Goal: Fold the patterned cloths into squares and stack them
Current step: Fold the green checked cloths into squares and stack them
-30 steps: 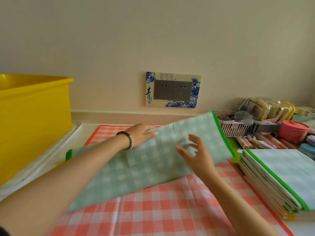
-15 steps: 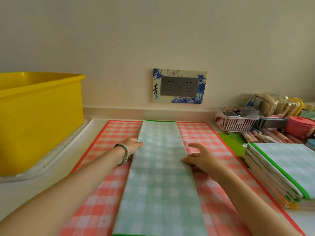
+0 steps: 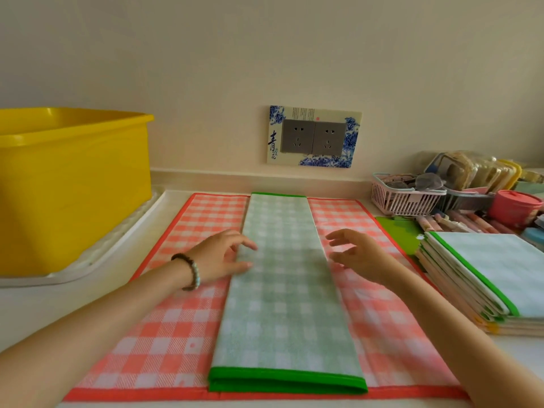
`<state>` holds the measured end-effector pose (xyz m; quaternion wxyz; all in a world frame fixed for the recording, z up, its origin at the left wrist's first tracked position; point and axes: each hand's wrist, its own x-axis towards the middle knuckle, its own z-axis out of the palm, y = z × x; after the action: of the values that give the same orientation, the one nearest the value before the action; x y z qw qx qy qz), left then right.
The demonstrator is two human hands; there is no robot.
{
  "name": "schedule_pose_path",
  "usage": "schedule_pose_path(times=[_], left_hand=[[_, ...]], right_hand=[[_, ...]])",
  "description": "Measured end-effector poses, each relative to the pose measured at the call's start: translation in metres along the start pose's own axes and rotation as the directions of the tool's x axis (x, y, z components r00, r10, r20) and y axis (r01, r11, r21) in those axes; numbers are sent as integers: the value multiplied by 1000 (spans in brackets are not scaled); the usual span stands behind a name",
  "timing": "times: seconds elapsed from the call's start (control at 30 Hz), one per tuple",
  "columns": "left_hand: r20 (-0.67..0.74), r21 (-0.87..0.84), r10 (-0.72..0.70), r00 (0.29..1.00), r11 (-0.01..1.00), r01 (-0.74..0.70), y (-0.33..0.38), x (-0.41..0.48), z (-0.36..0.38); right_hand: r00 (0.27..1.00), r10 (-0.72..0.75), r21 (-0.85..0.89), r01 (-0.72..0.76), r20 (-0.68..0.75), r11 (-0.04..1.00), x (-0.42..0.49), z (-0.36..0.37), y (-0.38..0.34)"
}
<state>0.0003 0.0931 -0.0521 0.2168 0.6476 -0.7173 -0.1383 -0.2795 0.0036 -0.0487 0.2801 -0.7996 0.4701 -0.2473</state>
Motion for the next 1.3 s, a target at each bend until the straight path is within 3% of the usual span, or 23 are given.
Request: schedule_pose_path(times=[0.07, 0.13, 0.2, 0.37, 0.5, 0.63, 0.8, 1.0, 1.13, 1.23, 1.3], left_hand=[[109, 1, 62, 992, 998, -62, 3, -22, -5], [168, 53, 80, 983, 994, -91, 3, -40, -9], [213, 128, 85, 973, 985, -114, 2, -52, -10], [341, 170, 67, 938, 977, -132, 2, -68, -8], [418, 219, 37, 908, 966, -140, 0, -73, -8], [512, 292, 4, 859, 940, -179, 5, -75, -8], [534, 320, -28, 845, 932, -171, 1, -73, -8], [424, 224, 44, 905, 963, -152, -3, -68, 0], [258, 40, 58, 964, 997, -71, -5, -62, -1], [198, -147, 63, 978, 989, -34, -11, -56, -3], [199, -162, 49, 979, 987, -17, -11, -54, -5]], right_hand=[[987, -161, -209, 163, 26, 964, -17, -6, -2], [948, -281, -433, 317, 149, 844, -35, -11, -2], [905, -312, -562, 424, 289, 710, -49, -14, 3], [764, -514, -649, 625, 391, 434, -57, -14, 16], [659, -605, -636, 709, 446, 303, -53, -8, 10], [629, -596, -641, 731, 499, 235, -48, -6, 7], [624, -597, -611, 746, 504, 264, -45, -2, 5], [660, -621, -569, 726, 422, 386, -44, 3, 5], [762, -593, -506, 631, 260, 588, -45, 5, 11], [872, -437, -394, 490, 220, 778, -42, 3, 5], [923, -351, -377, 385, 157, 842, -37, 7, 1]])
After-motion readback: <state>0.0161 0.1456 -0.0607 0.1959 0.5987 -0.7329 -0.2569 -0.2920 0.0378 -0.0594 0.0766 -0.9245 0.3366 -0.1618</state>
